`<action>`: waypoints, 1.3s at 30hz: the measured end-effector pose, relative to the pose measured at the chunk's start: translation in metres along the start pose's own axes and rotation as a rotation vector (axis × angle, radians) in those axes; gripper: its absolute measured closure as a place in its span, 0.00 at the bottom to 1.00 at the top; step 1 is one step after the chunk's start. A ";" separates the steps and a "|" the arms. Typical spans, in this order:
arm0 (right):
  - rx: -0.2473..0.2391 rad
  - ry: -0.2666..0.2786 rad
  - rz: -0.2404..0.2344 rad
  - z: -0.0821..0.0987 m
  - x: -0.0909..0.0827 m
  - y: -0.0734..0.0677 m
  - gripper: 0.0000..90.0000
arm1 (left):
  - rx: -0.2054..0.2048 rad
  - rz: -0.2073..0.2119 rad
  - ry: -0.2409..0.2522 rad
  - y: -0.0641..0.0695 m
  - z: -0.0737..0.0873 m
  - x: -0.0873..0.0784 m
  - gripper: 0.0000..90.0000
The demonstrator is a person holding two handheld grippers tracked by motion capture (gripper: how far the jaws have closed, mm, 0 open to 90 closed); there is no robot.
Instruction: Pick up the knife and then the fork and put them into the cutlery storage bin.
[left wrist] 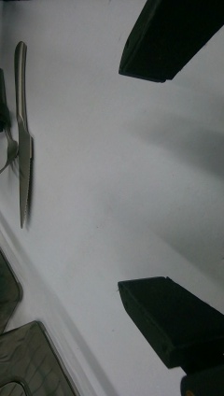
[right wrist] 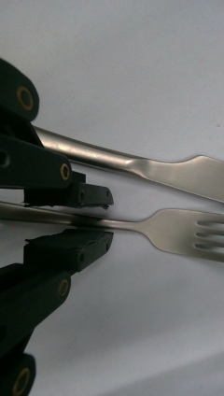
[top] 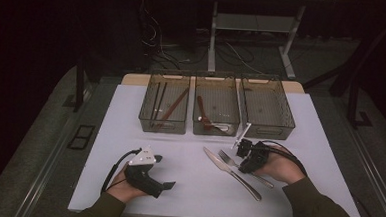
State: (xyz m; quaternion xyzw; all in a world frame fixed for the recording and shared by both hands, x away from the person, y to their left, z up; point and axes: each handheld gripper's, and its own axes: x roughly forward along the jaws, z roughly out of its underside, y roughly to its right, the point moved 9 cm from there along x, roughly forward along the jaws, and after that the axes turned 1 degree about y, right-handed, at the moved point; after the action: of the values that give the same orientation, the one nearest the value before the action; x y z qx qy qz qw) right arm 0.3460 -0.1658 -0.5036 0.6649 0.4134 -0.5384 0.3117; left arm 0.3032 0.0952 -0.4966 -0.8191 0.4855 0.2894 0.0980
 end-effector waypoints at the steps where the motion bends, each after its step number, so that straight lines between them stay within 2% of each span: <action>1: -0.010 -0.019 0.013 0.001 0.001 0.001 0.84 | -0.001 0.000 0.000 0.000 0.000 0.000 0.00; 3: -0.022 -0.047 0.023 0.001 0.004 0.002 0.85 | -0.001 0.001 0.000 0.000 0.000 0.000 0.00; 10: -0.032 -0.089 0.036 -0.001 0.004 0.002 0.91 | 0.000 0.000 0.000 0.000 0.000 0.000 0.00; 15: -0.005 -0.097 0.030 -0.001 0.005 0.003 0.93 | 0.001 0.000 0.000 0.000 0.000 0.000 0.00; 20: -0.015 -0.095 0.039 -0.001 0.005 0.003 0.94 | 0.001 0.001 0.000 0.000 0.000 0.000 0.00; 24: -0.020 -0.071 0.036 0.001 0.003 0.004 0.94 | 0.000 0.002 0.001 0.000 0.000 0.000 0.00; 29: 0.016 -0.018 0.033 0.001 -0.004 0.008 0.94 | 0.001 0.002 -0.001 0.000 0.000 0.000 0.00; 33: 0.030 0.044 0.048 0.000 -0.011 0.015 0.94 | 0.000 0.003 0.000 0.000 0.000 0.000 0.00; 39: 0.085 0.171 0.050 -0.004 -0.024 0.025 0.94 | 0.000 0.002 0.002 0.000 0.000 0.000 0.00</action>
State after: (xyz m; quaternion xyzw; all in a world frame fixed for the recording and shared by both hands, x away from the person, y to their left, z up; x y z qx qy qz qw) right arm 0.3682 -0.1795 -0.4802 0.7310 0.3986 -0.4890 0.2600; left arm 0.3033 0.0953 -0.4964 -0.8190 0.4863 0.2886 0.0972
